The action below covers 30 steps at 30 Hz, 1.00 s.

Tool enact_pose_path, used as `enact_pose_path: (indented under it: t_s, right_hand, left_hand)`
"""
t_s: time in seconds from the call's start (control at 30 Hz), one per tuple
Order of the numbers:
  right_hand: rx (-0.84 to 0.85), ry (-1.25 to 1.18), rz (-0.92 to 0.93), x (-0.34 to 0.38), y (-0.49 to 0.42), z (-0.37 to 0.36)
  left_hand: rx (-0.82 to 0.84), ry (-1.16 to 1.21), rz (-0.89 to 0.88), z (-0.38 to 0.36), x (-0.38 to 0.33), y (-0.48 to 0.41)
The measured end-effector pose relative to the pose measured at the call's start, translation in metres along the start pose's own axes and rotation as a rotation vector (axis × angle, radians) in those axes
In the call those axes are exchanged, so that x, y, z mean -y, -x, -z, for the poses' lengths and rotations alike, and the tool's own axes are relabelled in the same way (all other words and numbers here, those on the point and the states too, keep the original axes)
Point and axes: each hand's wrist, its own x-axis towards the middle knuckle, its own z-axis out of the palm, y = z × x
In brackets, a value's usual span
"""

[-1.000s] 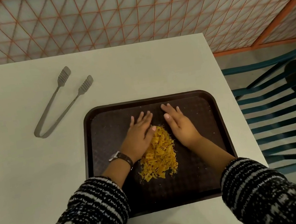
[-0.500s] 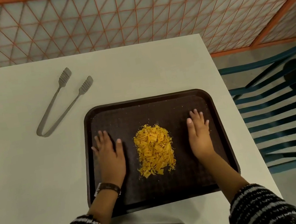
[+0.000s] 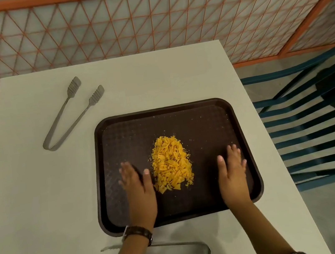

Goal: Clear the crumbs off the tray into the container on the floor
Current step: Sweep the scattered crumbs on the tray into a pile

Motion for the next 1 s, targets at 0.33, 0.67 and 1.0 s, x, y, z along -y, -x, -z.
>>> enact_pose_path:
  t_s: [0.33,0.67,1.0]
  right_hand:
    - [0.476,-0.215,0.150,0.019,0.057,-0.054]
    - [0.521,-0.486,0.251,0.076,0.066,-0.024]
    - [0.563,-0.846,0.021,0.117,0.037,-0.002]
  left_hand:
    - [0.067,-0.092,-0.051,-0.055,-0.007,0.040]
    - [0.149,0.889,0.441,-0.004,-0.088,0.035]
    - [0.319,0.528,0.077,-0.012,-0.087,0.046]
